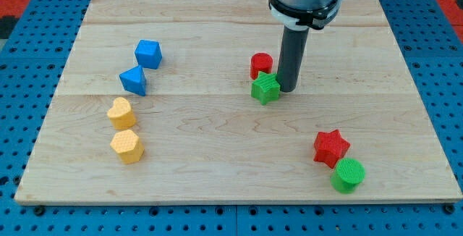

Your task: Slide the green star below the red circle

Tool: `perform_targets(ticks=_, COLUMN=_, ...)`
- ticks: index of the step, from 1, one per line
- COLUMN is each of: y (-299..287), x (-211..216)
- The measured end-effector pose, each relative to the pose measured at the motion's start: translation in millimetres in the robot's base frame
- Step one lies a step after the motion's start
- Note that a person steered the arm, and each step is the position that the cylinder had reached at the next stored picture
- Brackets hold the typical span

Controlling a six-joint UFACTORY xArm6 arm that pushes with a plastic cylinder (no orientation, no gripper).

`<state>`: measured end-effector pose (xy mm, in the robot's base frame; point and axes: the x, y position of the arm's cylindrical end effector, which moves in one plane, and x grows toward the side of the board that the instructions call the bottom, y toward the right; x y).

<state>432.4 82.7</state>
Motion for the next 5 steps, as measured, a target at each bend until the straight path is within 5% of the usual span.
perform_targets(ticks=3, y=9, x=1)
perform_targets(ticks=4, y=92, x=25)
perform_targets(ticks=5, y=149, x=100)
